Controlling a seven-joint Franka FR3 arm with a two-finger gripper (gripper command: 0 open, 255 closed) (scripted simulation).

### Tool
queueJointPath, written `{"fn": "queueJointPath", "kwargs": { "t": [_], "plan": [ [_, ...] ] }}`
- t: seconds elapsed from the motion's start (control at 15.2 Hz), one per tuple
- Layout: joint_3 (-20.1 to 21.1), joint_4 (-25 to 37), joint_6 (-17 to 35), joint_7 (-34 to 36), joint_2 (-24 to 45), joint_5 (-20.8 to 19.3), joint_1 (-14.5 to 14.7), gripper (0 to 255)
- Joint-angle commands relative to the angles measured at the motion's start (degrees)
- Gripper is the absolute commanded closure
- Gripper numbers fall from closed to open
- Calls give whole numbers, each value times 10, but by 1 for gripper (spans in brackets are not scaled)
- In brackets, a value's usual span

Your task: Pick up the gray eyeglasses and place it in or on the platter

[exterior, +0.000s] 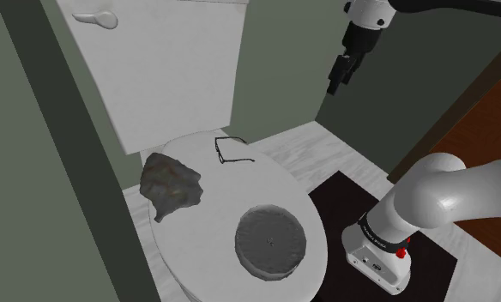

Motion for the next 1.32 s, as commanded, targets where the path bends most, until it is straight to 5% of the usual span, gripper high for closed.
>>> {"fn": "queueJointPath", "kwargs": {
  "t": [0.0, 0.66, 1.25],
  "plan": [
    [0, 0, 0, 0, 0, 0, 0, 0],
    [79, -63, 163, 85, 86, 52, 36, 0],
    [154, -56, 309, 164, 224, 66, 57, 0]
  ]
}}
